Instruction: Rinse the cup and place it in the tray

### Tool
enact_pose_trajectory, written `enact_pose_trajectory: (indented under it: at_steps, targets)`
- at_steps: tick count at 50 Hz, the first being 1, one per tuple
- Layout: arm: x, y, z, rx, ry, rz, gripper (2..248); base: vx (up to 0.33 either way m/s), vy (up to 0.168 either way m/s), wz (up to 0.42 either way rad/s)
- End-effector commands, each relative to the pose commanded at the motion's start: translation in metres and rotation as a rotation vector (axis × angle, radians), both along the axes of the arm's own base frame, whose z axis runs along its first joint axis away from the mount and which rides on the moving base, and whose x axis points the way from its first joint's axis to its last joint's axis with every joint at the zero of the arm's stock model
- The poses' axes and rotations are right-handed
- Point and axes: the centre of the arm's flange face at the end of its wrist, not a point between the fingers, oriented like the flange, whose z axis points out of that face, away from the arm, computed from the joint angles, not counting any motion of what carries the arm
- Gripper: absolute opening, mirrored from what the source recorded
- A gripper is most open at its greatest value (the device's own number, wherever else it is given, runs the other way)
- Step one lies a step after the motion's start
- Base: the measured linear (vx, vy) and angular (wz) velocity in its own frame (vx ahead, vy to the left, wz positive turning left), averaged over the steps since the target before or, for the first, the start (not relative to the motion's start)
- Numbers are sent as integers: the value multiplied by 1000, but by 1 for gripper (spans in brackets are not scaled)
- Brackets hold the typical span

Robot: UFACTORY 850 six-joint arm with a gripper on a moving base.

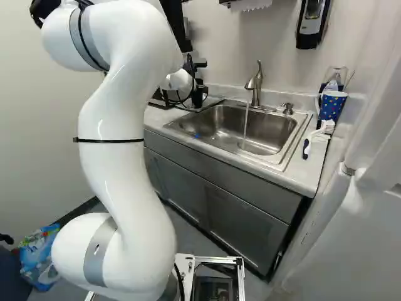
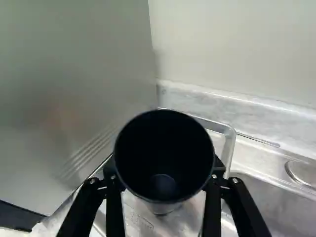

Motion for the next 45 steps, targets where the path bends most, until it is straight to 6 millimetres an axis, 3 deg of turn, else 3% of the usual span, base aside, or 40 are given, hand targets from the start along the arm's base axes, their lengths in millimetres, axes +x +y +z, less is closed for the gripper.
enact_pose_trajectory:
  at_steps: [1,5,6,10,11,22,45]
  targets:
    - [0,0,0,0,0,0,170,0,0,0]
    - [0,0,0,0,0,0,170,0,0,0]
    - [0,0,0,0,0,0,205,0,0,0]
    - [0,0,0,0,0,0,205,0,0,0]
    - [0,0,0,0,0,0,241,0,0,0]
    - [0,0,3,0,-4,0,247,0,0,0]
    - [-3,0,28,-1,-44,0,247,0,0,0]
